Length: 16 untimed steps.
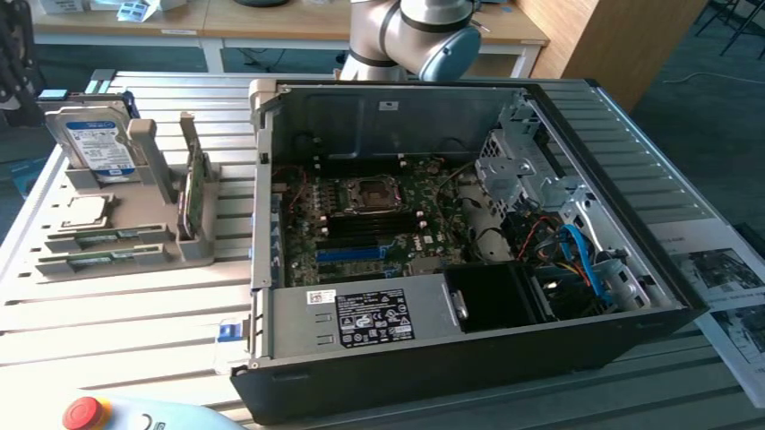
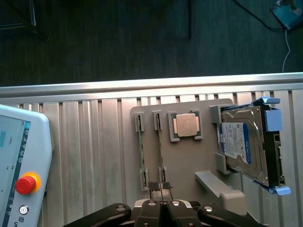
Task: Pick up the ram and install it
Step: 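Pick up the ram and move it above insertion slot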
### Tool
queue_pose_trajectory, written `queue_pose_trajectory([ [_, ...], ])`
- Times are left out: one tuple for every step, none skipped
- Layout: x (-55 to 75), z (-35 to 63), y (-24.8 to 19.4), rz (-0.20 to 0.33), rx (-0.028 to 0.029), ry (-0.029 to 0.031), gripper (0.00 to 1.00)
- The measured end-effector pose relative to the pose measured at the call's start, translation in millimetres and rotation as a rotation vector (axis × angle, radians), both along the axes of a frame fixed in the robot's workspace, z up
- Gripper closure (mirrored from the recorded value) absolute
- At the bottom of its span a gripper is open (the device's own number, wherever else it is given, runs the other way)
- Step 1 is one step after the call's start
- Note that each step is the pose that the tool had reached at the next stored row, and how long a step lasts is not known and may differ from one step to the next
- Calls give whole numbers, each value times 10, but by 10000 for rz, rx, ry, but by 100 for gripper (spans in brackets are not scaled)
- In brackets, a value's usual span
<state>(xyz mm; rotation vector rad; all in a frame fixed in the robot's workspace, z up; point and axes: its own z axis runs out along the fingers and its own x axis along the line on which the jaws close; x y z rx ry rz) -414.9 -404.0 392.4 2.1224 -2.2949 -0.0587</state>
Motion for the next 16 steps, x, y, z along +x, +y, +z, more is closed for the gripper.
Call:
queue_pose_trajectory([
  [0,0,-11,0,0,1,90],
  [0,0,-21,0,0,0,90],
  [0,0,-32,0,1,0,90],
  [0,0,-43,0,0,1,90],
  [0,0,-51,1,0,1,90],
  [0,0,-56,1,0,1,90],
  [0,0,-57,-1,0,1,90],
  [0,-1,-60,-1,1,-1,90],
  [0,-3,-62,0,2,-1,90],
  [0,-5,-63,-1,0,1,90],
  [0,-10,-64,0,0,1,90],
  [0,-15,-64,0,0,1,90],
  [0,-21,-64,0,0,1,90],
  [0,-27,-65,0,0,1,90],
  [0,-35,-65,0,1,0,90],
  [0,-43,-65,0,0,1,90],
])
